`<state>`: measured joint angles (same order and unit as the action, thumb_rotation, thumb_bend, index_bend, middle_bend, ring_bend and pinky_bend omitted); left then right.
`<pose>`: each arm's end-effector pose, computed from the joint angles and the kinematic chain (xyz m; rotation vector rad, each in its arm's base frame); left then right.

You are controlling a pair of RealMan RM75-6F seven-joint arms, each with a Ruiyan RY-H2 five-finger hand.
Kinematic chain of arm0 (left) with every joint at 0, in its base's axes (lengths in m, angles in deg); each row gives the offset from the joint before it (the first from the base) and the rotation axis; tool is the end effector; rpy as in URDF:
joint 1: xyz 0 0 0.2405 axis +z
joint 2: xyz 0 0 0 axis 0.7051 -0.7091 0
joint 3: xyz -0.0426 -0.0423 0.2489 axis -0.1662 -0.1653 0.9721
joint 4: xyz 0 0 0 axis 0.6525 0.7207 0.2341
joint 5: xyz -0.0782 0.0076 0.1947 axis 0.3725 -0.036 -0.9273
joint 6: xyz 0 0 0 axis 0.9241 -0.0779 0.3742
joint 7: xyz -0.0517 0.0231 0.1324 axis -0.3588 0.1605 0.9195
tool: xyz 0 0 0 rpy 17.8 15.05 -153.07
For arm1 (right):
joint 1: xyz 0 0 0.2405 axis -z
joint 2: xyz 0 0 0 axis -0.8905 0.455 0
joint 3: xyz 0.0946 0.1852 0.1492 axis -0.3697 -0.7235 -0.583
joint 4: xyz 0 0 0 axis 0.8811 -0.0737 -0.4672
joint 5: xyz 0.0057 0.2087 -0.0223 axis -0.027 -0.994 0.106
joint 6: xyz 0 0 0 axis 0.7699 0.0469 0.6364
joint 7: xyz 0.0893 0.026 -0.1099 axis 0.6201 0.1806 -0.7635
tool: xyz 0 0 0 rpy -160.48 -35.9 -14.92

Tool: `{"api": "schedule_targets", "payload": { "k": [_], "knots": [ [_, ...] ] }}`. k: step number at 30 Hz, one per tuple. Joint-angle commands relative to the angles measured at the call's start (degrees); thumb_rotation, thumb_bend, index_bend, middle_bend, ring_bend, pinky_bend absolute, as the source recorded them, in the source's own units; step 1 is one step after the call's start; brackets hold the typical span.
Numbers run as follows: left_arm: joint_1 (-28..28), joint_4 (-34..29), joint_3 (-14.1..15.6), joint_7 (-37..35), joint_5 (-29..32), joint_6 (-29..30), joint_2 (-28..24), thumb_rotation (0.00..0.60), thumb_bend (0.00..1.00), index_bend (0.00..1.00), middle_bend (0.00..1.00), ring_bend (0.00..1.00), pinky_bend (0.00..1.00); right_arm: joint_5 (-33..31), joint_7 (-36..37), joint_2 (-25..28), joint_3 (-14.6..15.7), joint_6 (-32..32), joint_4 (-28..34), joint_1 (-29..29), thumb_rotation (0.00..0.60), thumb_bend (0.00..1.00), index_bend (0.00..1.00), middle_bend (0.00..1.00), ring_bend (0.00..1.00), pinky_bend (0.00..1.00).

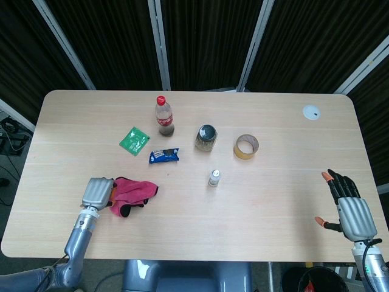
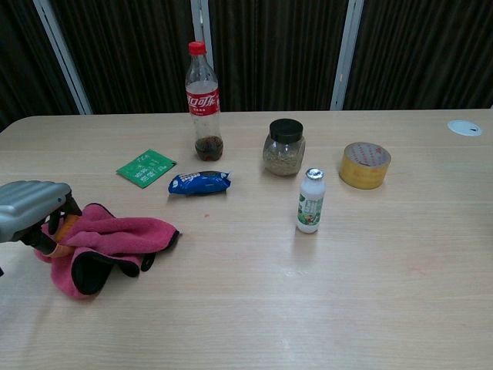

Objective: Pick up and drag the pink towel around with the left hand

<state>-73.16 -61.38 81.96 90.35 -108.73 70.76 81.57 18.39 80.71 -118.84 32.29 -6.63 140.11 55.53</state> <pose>-0.2506 0.2848 -0.0359 -1.6685 -0.9872 -0.5913 -0.3073 -0.1943 0.1468 1.4217 -1.0129 0.9654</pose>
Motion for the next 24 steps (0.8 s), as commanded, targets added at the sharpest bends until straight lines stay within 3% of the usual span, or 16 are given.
{"api": "schedule_targets", "payload": {
  "k": [1, 9, 16, 24],
  "knots": [
    [0.36, -0.23, -0.62, -1.74, 0.18, -0.48, -1.13, 0.600, 0.51, 0.78, 0.57, 0.49, 0.54, 0.02, -0.13, -0.04, 0.00, 0.00, 0.01, -0.01, 0.600, 0.00, 0.00, 0.00, 0.00, 0.00],
    [0.17, -3.41, 0.41, -2.60, -2.40, -0.60, -0.16, 0.600, 0.51, 0.78, 0.57, 0.49, 0.54, -0.03, -0.07, 0.04, -0.01, -0.04, 0.07, 0.05, 0.600, 0.00, 0.00, 0.00, 0.00, 0.00],
    [-0.84, -8.18, 1.10, -1.95, -5.37, -0.27, 3.73, 0.600, 0.51, 0.78, 0.57, 0.49, 0.54, -0.12, 0.50, 0.25, -0.02, -0.18, 0.07, 0.21, 0.600, 0.00, 0.00, 0.00, 0.00, 0.00],
    [-2.02, -10.09, 0.16, 2.14, -3.32, 0.34, 8.75, 0.600, 0.51, 0.78, 0.57, 0.49, 0.54, 0.01, 0.72, 0.26, -0.03, -0.29, -0.03, 0.24, 0.600, 0.00, 0.00, 0.00, 0.00, 0.00]
  ]
}}
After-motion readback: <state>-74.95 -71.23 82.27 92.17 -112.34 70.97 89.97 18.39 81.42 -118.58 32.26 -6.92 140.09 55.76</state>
